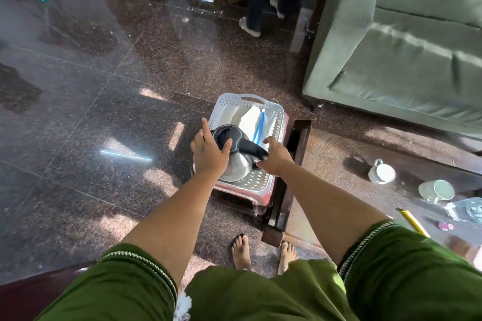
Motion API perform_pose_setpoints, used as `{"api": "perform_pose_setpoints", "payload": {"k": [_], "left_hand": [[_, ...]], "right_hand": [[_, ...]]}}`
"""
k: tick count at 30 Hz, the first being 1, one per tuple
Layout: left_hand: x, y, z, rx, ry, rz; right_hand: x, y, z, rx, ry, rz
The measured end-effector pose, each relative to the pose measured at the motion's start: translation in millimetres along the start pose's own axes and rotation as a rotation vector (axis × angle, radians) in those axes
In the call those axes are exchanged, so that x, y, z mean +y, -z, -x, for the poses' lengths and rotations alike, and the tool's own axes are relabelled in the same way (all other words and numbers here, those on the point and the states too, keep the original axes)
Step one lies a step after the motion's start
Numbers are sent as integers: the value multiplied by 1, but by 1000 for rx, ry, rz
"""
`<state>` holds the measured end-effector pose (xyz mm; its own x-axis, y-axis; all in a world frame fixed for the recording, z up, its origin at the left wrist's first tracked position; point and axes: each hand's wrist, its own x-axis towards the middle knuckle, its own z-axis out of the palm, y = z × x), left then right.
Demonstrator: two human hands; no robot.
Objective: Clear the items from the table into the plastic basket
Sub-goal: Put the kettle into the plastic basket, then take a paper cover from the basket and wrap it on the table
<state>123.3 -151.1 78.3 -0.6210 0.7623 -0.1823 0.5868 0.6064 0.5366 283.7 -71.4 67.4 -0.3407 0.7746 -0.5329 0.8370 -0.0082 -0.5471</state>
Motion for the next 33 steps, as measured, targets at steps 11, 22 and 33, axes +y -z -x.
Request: {"api": "perform_pose_setpoints", "payload": {"k": [11,22,33], "left_hand": [[24,-10,17,-18,-425,-338],[68,-30,-5,-168,-580,-331],[85,-49,-123,-383,-243,-453]], "right_hand": [[14,19,18,165,-49,-180],[33,39,-8,263,-124,-136],[17,5,-115,19,-255,-253]]}}
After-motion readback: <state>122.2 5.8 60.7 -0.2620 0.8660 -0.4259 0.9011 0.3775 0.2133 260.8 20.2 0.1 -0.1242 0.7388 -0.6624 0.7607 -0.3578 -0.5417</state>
